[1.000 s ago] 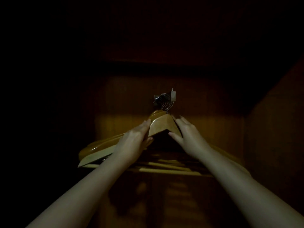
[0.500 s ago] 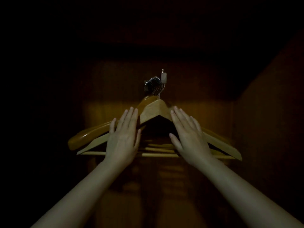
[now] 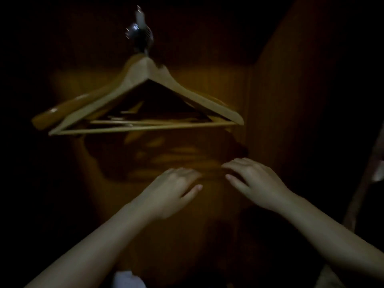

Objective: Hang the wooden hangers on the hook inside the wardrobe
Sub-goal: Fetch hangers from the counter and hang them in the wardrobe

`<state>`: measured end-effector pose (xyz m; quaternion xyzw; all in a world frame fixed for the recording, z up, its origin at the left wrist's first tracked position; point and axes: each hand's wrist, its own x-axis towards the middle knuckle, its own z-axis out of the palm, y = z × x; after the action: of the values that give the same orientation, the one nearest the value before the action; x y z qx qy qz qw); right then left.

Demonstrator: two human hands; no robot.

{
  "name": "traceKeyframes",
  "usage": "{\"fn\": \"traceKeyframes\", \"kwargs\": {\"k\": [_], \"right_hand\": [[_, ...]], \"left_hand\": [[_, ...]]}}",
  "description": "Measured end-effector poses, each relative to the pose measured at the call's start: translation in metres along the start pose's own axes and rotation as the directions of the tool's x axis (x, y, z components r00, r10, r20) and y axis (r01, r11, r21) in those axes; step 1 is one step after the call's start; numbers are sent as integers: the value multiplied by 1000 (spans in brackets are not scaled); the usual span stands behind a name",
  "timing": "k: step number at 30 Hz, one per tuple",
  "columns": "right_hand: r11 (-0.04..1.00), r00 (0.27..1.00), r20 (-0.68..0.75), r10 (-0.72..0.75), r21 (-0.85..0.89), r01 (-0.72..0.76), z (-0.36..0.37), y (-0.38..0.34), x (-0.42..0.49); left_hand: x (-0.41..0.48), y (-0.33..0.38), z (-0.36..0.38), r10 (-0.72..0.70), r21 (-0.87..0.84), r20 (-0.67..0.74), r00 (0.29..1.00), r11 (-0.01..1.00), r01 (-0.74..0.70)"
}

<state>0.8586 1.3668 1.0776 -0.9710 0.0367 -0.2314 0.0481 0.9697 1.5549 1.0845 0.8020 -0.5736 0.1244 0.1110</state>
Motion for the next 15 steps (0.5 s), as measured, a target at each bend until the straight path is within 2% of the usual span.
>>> {"fn": "traceKeyframes", "kwargs": {"k": [4, 8, 11, 15], "right_hand": [[981, 962, 204, 182, 26, -192, 19, 36, -81], [900, 845, 373, 384, 54, -433, 41, 69, -179], [835, 765, 440, 470, 59, -547, 59, 87, -264], [660, 560, 578, 593, 49, -750, 83, 95, -378]], "left_hand": [[-3, 46, 54, 17, -153, 232, 972, 988, 19], [-12, 95, 124, 77, -290, 402, 912, 956, 47], [-30, 139, 176, 81, -378, 515, 853, 915, 141], [-71, 199, 246, 91, -429, 674, 733, 856, 288]]}}
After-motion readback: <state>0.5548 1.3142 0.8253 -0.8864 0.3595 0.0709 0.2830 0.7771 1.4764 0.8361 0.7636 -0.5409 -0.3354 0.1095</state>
